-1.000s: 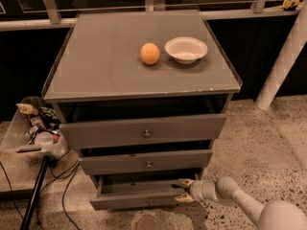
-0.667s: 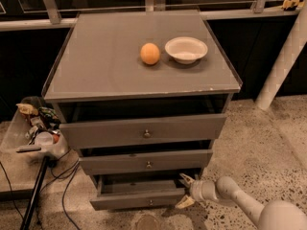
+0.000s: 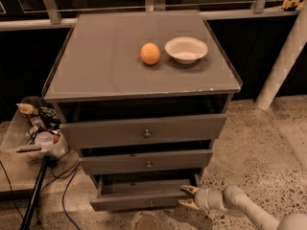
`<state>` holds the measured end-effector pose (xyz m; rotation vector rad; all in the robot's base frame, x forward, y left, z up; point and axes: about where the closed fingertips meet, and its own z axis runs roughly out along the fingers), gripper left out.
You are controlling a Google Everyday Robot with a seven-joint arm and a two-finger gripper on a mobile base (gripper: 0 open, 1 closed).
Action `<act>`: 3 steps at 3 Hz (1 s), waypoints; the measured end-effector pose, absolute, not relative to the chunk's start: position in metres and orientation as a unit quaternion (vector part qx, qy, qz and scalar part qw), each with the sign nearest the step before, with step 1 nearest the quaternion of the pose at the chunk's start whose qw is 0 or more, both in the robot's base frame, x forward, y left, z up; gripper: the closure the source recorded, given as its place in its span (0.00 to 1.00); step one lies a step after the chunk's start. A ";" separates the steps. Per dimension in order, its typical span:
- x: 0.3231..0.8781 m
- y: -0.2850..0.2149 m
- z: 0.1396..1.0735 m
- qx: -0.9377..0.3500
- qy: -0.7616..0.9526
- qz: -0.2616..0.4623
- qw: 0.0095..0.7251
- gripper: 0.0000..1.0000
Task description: Open bottom drawer
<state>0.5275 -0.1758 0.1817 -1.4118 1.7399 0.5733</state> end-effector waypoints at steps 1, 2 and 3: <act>0.500 -0.188 0.185 -0.553 0.689 0.229 0.408 0.83; 0.485 -0.194 0.190 -0.554 0.687 0.223 0.413 1.00; 0.484 -0.194 0.191 -0.554 0.687 0.223 0.414 1.00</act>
Offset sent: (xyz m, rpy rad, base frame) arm -0.1112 -0.0461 0.0244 0.0159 -0.0545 -0.0288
